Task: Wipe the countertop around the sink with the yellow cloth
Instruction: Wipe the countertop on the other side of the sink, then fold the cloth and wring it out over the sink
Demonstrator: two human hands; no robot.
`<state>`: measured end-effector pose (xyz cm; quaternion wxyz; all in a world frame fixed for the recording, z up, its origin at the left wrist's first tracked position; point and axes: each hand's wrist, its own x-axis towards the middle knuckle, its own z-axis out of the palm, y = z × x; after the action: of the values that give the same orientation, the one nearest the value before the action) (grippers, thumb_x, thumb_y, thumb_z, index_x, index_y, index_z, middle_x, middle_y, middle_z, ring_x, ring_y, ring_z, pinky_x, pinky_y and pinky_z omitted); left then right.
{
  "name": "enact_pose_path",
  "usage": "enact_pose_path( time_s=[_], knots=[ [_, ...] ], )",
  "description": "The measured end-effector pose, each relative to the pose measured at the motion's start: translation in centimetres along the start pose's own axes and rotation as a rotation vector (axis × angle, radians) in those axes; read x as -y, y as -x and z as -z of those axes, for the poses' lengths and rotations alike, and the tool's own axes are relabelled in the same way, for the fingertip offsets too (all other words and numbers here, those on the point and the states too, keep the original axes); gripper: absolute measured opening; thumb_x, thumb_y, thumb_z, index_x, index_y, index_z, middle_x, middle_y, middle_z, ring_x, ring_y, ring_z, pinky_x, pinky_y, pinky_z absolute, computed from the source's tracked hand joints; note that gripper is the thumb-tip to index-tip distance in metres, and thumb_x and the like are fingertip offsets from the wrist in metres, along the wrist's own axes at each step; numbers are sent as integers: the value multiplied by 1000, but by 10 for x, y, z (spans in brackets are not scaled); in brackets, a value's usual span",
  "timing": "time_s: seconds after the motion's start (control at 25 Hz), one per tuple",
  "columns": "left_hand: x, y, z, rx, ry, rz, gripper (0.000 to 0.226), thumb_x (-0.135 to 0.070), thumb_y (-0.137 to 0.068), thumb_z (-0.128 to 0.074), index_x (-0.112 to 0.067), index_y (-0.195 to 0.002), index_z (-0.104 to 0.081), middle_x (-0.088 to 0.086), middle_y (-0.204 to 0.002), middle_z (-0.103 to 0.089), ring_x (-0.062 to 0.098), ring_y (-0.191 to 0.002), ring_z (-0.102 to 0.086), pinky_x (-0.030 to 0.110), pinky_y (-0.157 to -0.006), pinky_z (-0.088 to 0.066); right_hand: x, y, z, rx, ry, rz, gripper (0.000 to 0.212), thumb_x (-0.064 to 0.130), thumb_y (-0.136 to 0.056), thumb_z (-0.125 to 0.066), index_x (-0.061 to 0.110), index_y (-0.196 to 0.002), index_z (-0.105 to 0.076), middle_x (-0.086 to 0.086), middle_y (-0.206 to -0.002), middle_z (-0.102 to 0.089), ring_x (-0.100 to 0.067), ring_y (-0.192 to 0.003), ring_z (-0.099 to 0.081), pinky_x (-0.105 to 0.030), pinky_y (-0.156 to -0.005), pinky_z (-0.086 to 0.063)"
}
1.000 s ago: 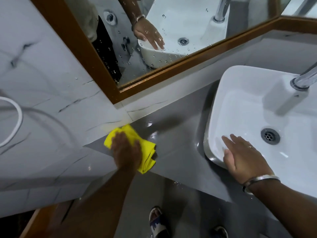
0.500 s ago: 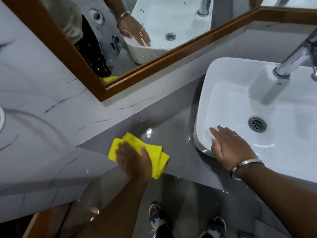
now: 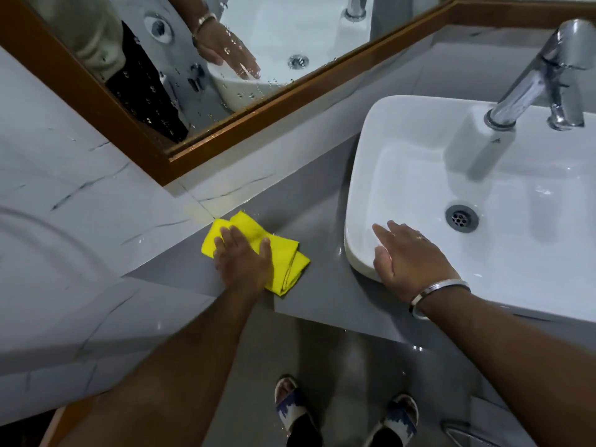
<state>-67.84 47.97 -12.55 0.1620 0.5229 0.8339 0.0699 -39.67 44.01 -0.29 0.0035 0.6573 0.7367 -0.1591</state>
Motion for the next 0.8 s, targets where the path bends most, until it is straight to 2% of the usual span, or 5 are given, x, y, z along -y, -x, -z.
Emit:
enact_pose_path(
  time_s=[0.28,0.48,0.6,0.68,0.8],
  knots=[
    [-6,98,14,112,-315,-162,68,-52,-90,-51,-4,-137,-40,19,-138,-48,38,-115,-52,45,-87,-48,-5,1,-6,-23,-41,9,67,48,-83,-15,16,-137,-37,-18,-144,-43,-33,-132,-38,-43,-108,-33],
    [29,96,39,102,-380,-563,59,-53,-73,-69,-19,-120,-56,11,-113,-63,35,-93,-62,41,-72,-51,-5,7,0,-170,-28,37,62,48,-86,-26,13,-136,-40,-17,-145,-41,-34,-133,-38,-47,-111,-30],
    [57,53,49,182,-359,-896,62,-56,-70,-70,-21,-118,-54,13,-120,-62,37,-101,-61,43,-75,-55,30,24,-14,-404,4,312,50,28,-81,-49,11,-128,-48,-19,-142,-44,-36,-129,-40,-47,-109,-31],
    [59,32,50,254,-363,-1073,57,-55,-69,-75,-19,-109,-59,13,-113,-66,35,-96,-65,41,-71,-56,64,36,-55,-229,90,467,66,34,-71,-62,9,-129,-46,-20,-140,-47,-36,-126,-45,-47,-105,-37],
    [50,8,48,242,-352,-1198,49,-62,-75,-54,-19,-96,-67,10,-97,-69,32,-84,-66,37,-66,-52,98,32,-111,198,235,142,100,49,-49,-77,1,-130,-43,-26,-128,-55,-42,-117,-54,-51,-94,-47]
  ],
)
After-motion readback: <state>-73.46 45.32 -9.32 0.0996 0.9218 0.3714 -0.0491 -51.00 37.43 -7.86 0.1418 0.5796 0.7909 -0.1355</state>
